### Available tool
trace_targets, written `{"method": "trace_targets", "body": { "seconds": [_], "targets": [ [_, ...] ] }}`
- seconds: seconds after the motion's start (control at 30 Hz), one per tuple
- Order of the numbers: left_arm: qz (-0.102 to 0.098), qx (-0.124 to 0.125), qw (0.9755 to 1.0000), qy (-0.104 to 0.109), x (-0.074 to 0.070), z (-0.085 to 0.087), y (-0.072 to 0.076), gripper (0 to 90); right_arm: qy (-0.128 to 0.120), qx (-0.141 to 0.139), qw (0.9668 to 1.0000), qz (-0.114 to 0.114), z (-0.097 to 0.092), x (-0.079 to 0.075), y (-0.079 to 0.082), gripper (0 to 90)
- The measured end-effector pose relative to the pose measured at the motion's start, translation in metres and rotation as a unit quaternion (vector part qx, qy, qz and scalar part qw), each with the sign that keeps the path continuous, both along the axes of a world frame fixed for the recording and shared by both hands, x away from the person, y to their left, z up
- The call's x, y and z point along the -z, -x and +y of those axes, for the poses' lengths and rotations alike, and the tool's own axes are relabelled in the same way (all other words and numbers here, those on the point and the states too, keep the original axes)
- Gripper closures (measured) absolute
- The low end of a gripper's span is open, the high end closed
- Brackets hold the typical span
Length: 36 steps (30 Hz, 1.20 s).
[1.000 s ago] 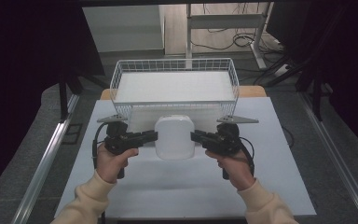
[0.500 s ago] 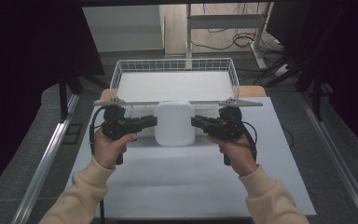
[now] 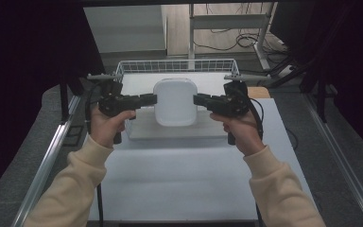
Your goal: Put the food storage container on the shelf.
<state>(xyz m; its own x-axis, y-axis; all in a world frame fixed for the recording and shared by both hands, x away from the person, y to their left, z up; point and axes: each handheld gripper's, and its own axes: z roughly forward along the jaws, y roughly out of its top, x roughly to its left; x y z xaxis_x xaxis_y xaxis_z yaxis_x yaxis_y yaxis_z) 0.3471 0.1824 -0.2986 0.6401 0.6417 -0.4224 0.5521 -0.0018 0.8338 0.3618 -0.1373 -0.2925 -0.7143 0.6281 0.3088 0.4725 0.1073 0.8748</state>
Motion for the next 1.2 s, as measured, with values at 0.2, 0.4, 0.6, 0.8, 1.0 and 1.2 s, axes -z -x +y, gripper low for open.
{"method": "trace_targets", "body": {
  "seconds": [0.2,0.4,0.6,0.8,1.0,1.2],
  "targets": [
    [0.001,0.001,1.0000,0.003,-0.013,0.004,-0.020,79.1,0.003,-0.001,1.0000,0.001,0.004,-0.017,-0.017,79.1],
    [0.017,0.000,0.9999,0.004,-0.023,0.008,-0.048,79.1,0.004,-0.002,0.9999,0.016,0.008,-0.030,-0.045,79.2],
    [0.057,0.001,0.9983,0.014,-0.014,0.009,-0.077,79.0,0.009,0.005,0.9985,0.053,0.010,-0.028,-0.074,79.1],
    [0.092,0.001,0.9951,0.037,0.000,0.012,-0.102,78.7,0.008,0.013,0.9958,0.090,0.011,-0.016,-0.094,78.5],
    [0.123,-0.022,0.9910,0.050,0.001,0.011,-0.125,76.9,-0.008,0.016,0.9919,0.125,0.013,-0.012,-0.115,73.9],
    [0.149,-0.038,0.9865,0.055,0.007,0.007,-0.143,73.9,-0.017,0.033,0.9867,0.158,0.014,-0.003,-0.137,68.7]
  ]
}}
